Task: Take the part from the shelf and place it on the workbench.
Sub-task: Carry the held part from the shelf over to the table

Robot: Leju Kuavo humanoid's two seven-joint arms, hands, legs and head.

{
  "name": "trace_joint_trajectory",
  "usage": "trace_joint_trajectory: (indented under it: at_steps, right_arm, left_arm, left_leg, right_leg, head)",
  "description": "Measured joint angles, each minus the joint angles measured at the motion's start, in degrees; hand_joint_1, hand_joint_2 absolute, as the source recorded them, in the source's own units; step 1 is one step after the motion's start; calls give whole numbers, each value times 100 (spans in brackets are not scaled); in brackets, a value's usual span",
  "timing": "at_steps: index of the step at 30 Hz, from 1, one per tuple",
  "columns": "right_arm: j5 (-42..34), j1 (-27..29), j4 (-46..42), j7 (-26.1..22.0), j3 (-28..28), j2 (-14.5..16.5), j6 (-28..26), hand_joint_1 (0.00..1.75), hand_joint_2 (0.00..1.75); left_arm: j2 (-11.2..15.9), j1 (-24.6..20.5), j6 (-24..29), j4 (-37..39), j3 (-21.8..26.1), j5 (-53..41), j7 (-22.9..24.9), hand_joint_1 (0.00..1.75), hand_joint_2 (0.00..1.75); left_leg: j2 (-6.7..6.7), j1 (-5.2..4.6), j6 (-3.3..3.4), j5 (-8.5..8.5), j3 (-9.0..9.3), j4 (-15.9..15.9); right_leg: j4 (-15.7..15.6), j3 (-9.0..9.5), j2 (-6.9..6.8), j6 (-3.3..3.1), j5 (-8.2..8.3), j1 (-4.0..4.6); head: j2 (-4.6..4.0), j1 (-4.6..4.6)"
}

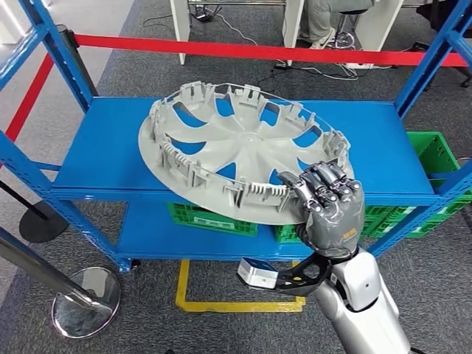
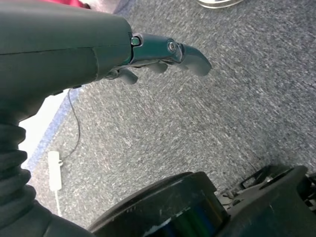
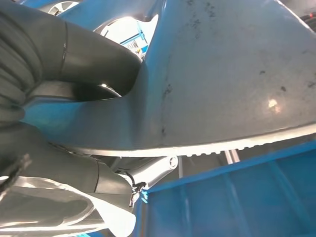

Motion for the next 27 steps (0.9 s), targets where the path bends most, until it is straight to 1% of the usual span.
trace_joint_trajectory:
  at_steps: [1,2,3,4,5,6,7,8,9,10,11,12,13,14,15,16,17,19,20,21,22,23,24,25,26,27]
  right_arm:
    - [-8,-4,10,13,1,0,-1,175,175]
    - [-17,-11,22,26,2,0,-2,175,175]
    - [-26,-17,37,45,2,0,-3,175,175]
    - [-32,-22,54,68,2,0,-4,175,175]
    - [-36,-23,73,89,1,0,-4,175,175]
    - [-36,-23,94,109,1,0,-4,175,175]
    - [-30,-24,114,126,1,0,-4,175,175]
    - [-21,-27,131,140,1,0,-4,175,175]
    - [-13,-35,143,155,1,0,-4,175,175]
    - [-10,-46,152,169,1,0,-4,175,175]
    - [-10,-59,161,182,1,0,-4,175,175]
    - [-14,-70,171,195,1,-1,-7,175,175]
    - [-18,-77,183,204,-1,-1,-10,175,175]
    - [-21,-84,197,211,-2,-2,-13,175,175]
    - [-26,-92,215,218,-3,-2,-15,175,175]
    - [-29,-101,231,222,-3,-2,-16,175,175]
    - [-31,-111,250,225,-2,-2,-16,175,175]
    - [-26,-124,292,234,0,-2,-18,175,175]
    - [-20,-125,315,242,1,-2,-18,175,175]
    - [-14,-126,339,257,2,-2,-18,175,175]
    - [-10,-127,361,272,3,-2,-18,175,175]
    - [-7,-130,381,288,4,-2,-18,175,175]
    - [-6,-134,399,305,6,-2,-18,175,175]
    - [-5,-140,411,318,7,-2,-19,175,175]
    - [-6,-145,420,332,9,-2,-21,175,175]
    - [-12,-151,429,350,11,-3,-22,175,175]
  left_arm:
    - [-1,-4,1,1,1,0,-3,0,175]
    - [-3,-8,2,2,2,0,-4,0,175]
    - [-4,-12,3,3,4,0,-5,0,175]
    - [-4,-14,3,4,5,1,-9,0,175]
    - [-5,-17,3,9,5,1,-13,0,175]
    - [-5,-21,3,13,6,2,-17,0,175]
    - [-6,-27,3,17,6,2,-22,0,175]
    - [-7,-34,3,20,7,2,-26,0,175]
    - [-14,-41,3,22,7,2,-28,0,175]
    - [-21,-47,3,24,9,2,-29,0,175]
    - [-27,-50,3,27,10,2,-30,0,175]
    - [-33,-52,3,33,11,4,-32,0,175]
    - [-33,-53,2,38,13,9,-34,0,175]
    - [-29,-55,1,43,14,13,-36,0,175]
    - [-25,-57,-2,46,17,20,-38,0,175]
    - [-20,-60,-5,48,21,27,-39,0,175]
    - [-15,-67,-9,50,25,36,-41,0,175]
    - [-8,-91,-17,51,32,59,-44,0,175]
    - [-3,-105,-20,51,37,70,-45,0,175]
    - [3,-113,-26,52,40,76,-45,0,175]
    - [8,-117,-31,54,44,80,-45,0,175]
    - [14,-117,-36,58,46,81,-45,0,175]
    - [18,-115,-42,66,48,81,-44,0,175]
    - [20,-107,-43,75,50,82,-43,0,175]
    - [24,-98,-45,84,52,83,-42,0,175]
    - [26,-86,-46,93,53,83,-41,0,175]
  left_leg:
    - [8,-1,64,44,-46,-6]
    - [17,-8,122,93,-98,-13]
    - [23,-31,165,139,-157,-11]
    - [26,-58,196,185,-216,-5]
    - [28,-89,217,228,-273,0]
    - [28,-123,234,267,-326,6]
    - [27,-159,248,305,-373,11]
    - [23,-193,260,339,-411,14]
    - [21,-220,266,371,-444,16]
    - [19,-242,266,404,-473,20]
    - [20,-247,252,443,-501,23]
    - [23,-237,229,487,-532,25]
    - [24,-225,202,533,-559,23]
    - [19,-218,172,559,-589,28]
    - [14,-217,135,517,-626,55]
    - [9,-215,88,390,-673,148]
    - [8,-204,37,176,-738,335]
    - [22,-135,-71,-333,-882,976]
    - [27,-96,-116,-465,-923,1301]
    - [29,-58,-158,-454,-911,1518]
    - [29,-23,-198,-310,-828,1560]
    - [30,11,-240,-107,-667,1417]
    - [28,46,-290,29,-440,1105]
    - [22,58,-320,50,-188,716]
    - [15,63,-306,-16,21,363]
    - [7,56,-268,-114,144,121]
  right_leg:
    - [142,-72,10,14,-153,-2]
    - [407,-178,23,17,-386,1]
    - [770,-294,33,12,-647,16]
    - [1163,-399,42,2,-853,33]
    - [1465,-460,47,-17,-956,54]
    - [1590,-438,51,-50,-937,80]
    - [1500,-313,56,-102,-815,112]
    - [1203,-88,63,-176,-644,152]
    - [789,182,72,-276,-526,198]
    - [380,449,76,-353,-455,232]
    - [69,636,82,-409,-436,265]
    - [-105,729,84,-435,-446,287]
    - [-170,754,84,-429,-417,300]
    - [-239,729,81,-431,-376,290]
    - [-295,714,74,-433,-322,271]
    - [-352,688,64,-439,-266,244]
    - [-401,648,50,-441,-213,213]
    - [-388,521,23,-434,-112,198]
    - [-373,442,8,-418,-64,189]
    - [-349,356,-5,-394,-15,175]
    - [-312,265,-13,-365,29,154]
    - [-261,168,-18,-329,67,127]
    - [-196,70,-19,-292,99,107]
    - [-126,-18,-17,-253,127,96]
    - [-70,-90,-15,-209,159,96]
    - [-35,-141,-13,-165,202,101]
  head:
    - [-1,14]
    - [-1,26]
    - [-1,37]
    - [-1,44]
    - [-1,45]
    - [-1,44]
    - [-1,44]
    - [-1,43]
    - [-1,38]
    - [-1,32]
    - [-1,29]
    - [0,27]
    - [0,29]
    - [-1,35]
    - [-1,32]
    - [-1,23]
    - [-1,10]
    - [-1,-10]
    - [-1,-13]
    - [-1,-10]
    - [-1,-12]
    - [-1,-11]
    - [-1,-15]
    - [-1,-27]
    - [-1,-33]
    - [-1,-40]
